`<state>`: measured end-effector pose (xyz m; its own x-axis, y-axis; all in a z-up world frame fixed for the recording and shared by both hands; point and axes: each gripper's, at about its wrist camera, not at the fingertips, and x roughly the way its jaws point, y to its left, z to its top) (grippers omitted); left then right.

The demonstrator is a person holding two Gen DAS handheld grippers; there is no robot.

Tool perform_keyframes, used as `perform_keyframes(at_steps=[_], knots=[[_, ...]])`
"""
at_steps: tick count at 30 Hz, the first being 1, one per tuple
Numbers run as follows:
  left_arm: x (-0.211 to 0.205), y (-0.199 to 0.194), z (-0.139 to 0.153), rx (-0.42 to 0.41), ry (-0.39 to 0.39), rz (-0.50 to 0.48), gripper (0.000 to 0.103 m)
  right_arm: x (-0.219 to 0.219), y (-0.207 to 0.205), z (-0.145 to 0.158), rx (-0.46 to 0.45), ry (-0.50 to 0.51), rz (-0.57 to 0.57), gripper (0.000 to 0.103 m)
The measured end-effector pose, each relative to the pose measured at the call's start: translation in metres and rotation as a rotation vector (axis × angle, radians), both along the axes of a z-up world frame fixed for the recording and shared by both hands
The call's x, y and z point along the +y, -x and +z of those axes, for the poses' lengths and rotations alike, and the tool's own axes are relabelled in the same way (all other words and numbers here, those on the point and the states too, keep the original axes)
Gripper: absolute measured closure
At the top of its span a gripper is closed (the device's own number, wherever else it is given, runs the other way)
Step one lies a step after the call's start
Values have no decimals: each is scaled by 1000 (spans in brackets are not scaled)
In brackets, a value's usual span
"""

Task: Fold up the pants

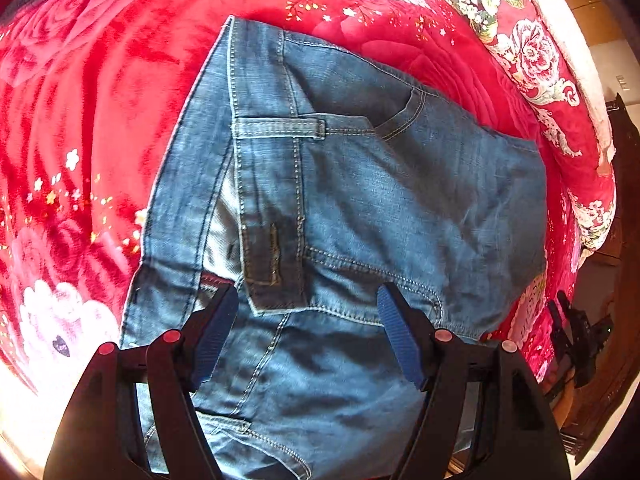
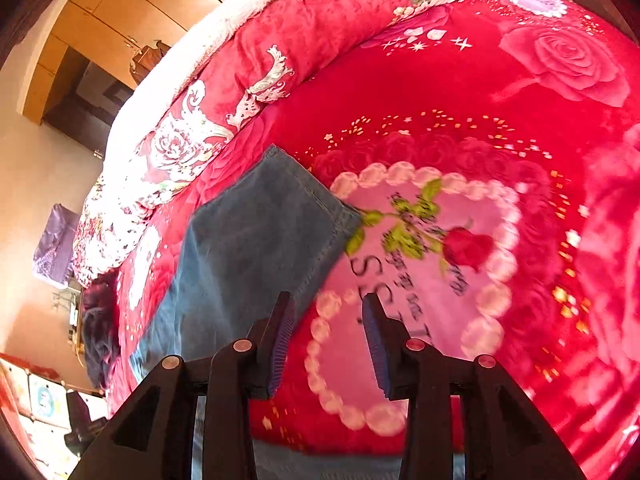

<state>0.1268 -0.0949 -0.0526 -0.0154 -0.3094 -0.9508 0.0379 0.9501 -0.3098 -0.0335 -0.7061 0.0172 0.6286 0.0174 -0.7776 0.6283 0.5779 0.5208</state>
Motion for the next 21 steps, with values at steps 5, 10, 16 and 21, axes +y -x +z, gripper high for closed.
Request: perform_keyframes(at_steps=[5, 10, 16, 21], knots=[[3, -25, -12, 26, -85, -13, 31, -22, -51, -49, 109, -48, -63, 67], [-13, -29, -24, 7, -121, -33, 31, -27, -38, -26, -11, 44, -36, 99], [-37, -35, -23, -1, -133, -96, 29, -34, -12, -47, 63, -2, -31, 87], [5, -63, 32, -93, -100, -13, 31, -49, 0, -9, 29, 57, -14, 62]])
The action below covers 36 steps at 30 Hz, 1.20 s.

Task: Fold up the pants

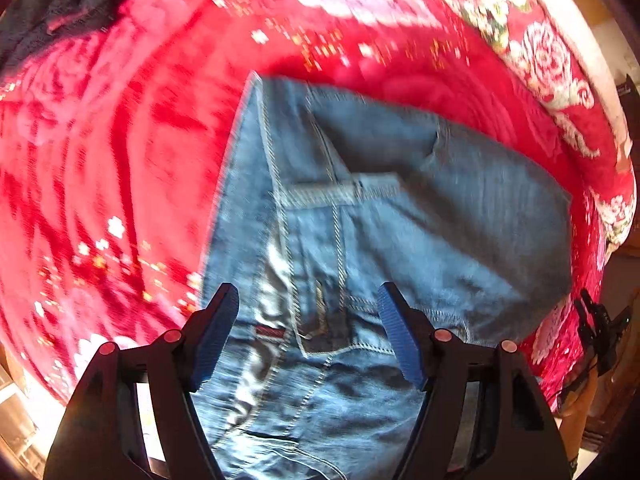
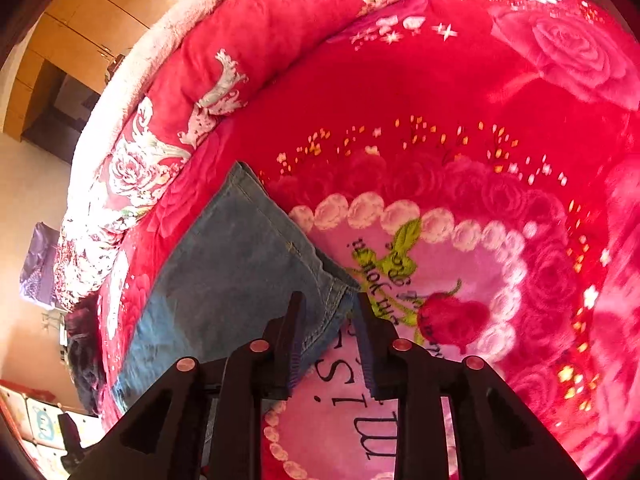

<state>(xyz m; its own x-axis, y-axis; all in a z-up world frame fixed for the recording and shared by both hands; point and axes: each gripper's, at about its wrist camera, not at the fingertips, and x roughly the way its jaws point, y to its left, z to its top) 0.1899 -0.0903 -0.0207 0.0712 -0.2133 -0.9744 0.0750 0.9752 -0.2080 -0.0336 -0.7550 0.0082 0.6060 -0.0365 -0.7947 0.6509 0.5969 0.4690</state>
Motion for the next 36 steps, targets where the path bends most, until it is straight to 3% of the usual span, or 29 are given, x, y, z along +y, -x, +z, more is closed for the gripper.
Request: perform_keyframes(at_steps=[2, 7, 10, 19, 21, 26, 28, 29, 31, 32, 33, 36], knots=[[17, -26, 14, -10, 3, 45, 29, -5, -7, 14, 18, 51, 30, 56], [19, -69, -2, 149, 77, 58, 25, -5, -51, 28, 33, 79, 111, 48], [2, -78, -19, 183, 15, 46, 25, 1, -93, 23, 49, 70, 165, 45], [10, -124, -35, 215, 112, 174, 25, 6, -192, -7, 146, 137, 286, 45], [8, -128, -45, 241, 128, 170, 25, 7, -206, -15, 163, 142, 317, 43], [-16, -132, -77, 295, 55, 92, 25, 15, -220, -25, 185, 215, 338, 31], [-27, -131, -80, 276, 31, 53, 23, 17, -221, -27, 196, 241, 339, 31], [-32, -130, -79, 259, 20, 32, 23, 20, -221, -27, 213, 260, 349, 35], [-38, -128, -71, 210, 7, 5, 35, 24, -222, -24, 278, 321, 357, 57], [-43, -127, -68, 187, -19, -11, 59, 23, -220, -22, 278, 316, 351, 77], [-46, -125, -65, 166, -55, -33, 78, 20, -216, -18, 260, 286, 345, 89], [-58, -109, -49, 38, -163, -100, 82, 28, -206, -3, 244, 312, 346, 93]])
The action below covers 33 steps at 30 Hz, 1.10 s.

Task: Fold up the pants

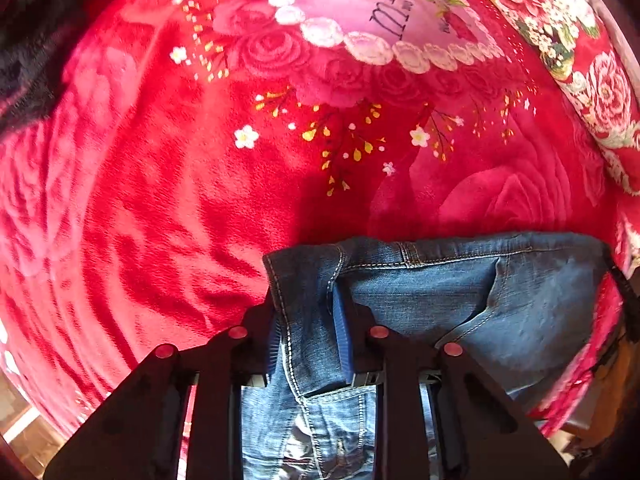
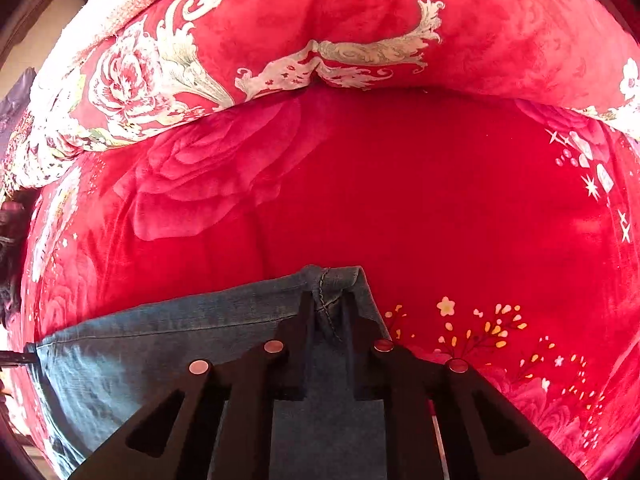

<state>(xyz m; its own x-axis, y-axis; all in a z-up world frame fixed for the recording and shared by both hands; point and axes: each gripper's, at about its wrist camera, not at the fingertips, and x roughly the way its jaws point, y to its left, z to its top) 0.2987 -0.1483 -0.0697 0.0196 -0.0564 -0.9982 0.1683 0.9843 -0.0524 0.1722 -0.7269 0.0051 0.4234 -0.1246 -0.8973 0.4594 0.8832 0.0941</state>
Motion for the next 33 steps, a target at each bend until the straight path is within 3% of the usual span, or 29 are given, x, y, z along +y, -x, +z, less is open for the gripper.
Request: perform_keyframes(at_steps=[3, 6, 12, 17, 22, 26, 30, 33], knots=[[-28, 33, 27, -189, -139, -106, 84, 14, 17, 23, -41, 28, -8, 93], [-41, 67, 61, -343, -185, -164, 86, 23, 42, 54, -102, 28, -30, 93], [-10, 126, 134, -493, -85, -149, 86, 50, 117, 118, -223, 40, -55, 93], [25, 179, 163, -544, 10, -94, 86, 79, 214, 151, -338, 21, -93, 94], [61, 240, 160, -526, 75, -51, 86, 111, 328, 148, -408, -35, -130, 94], [90, 278, 123, -438, 75, 2, 87, 133, 410, 111, -395, -93, -201, 94], [104, 293, 54, -231, 31, 15, 87, 147, 455, 34, -242, -179, -272, 93], [116, 298, 42, -184, 30, 35, 87, 163, 466, 2, -151, -168, -281, 89]])
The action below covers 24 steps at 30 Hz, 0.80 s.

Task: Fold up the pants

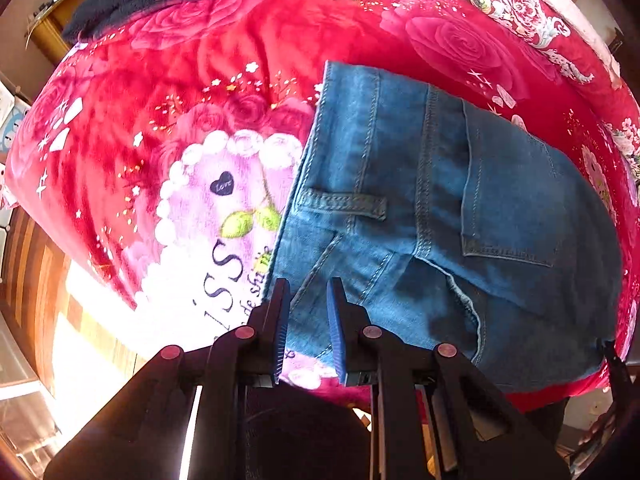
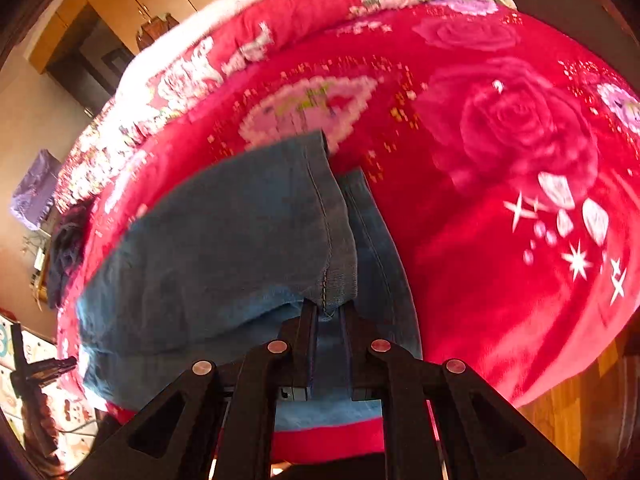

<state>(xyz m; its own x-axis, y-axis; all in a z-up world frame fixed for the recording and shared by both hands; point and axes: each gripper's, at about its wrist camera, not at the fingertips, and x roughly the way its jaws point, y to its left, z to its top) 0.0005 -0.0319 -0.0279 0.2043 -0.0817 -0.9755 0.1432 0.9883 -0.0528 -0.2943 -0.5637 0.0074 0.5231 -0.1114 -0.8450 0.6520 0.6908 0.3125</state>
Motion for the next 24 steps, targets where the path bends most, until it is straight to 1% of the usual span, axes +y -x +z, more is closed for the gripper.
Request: perform_keyframes(at_steps=[2, 4, 5, 6, 7, 8, 9, 11, 12, 14, 15, 16, 19, 21, 24], knots=[[14, 4, 12, -19, 60, 28, 87, 7, 10, 3, -14, -1, -12, 89], [29, 4, 26, -24, 161, 67, 86, 9, 20, 15, -50, 0, -36, 89], [33, 2, 28, -4, 216, 82, 81, 8, 24, 21, -67, -4, -52, 88], [34, -2, 29, 23, 266, 97, 71, 6, 28, 25, -88, -15, -70, 85], [32, -5, 28, 45, 309, 107, 64, 3, 30, 27, -115, -39, -90, 82], [26, -7, 25, 63, 342, 110, 49, -1, 31, 27, -144, -78, -108, 75], [18, -9, 22, 84, 364, 113, 42, -5, 31, 24, -180, -137, -127, 69], [0, -13, 8, 146, 425, 106, 42, -11, 28, 16, -234, -246, -168, 68], [-9, -16, 0, 182, 443, 108, 42, -12, 26, 10, -260, -305, -184, 68], [-22, -20, -14, 232, 465, 124, 42, -14, 21, 1, -294, -381, -210, 68], [-27, -23, -21, 249, 466, 136, 42, -14, 18, -4, -304, -415, -216, 64], [-30, -25, -27, 265, 464, 149, 42, -15, 14, -9, -294, -439, -226, 62], [-36, -33, -40, 309, 475, 203, 42, -15, 5, -19, -290, -469, -253, 62], [-39, -40, -43, 314, 470, 220, 42, -16, -4, -25, -309, -501, -258, 62], [-46, -48, -43, 310, 461, 227, 42, -17, -21, -31, -316, -514, -249, 62]])
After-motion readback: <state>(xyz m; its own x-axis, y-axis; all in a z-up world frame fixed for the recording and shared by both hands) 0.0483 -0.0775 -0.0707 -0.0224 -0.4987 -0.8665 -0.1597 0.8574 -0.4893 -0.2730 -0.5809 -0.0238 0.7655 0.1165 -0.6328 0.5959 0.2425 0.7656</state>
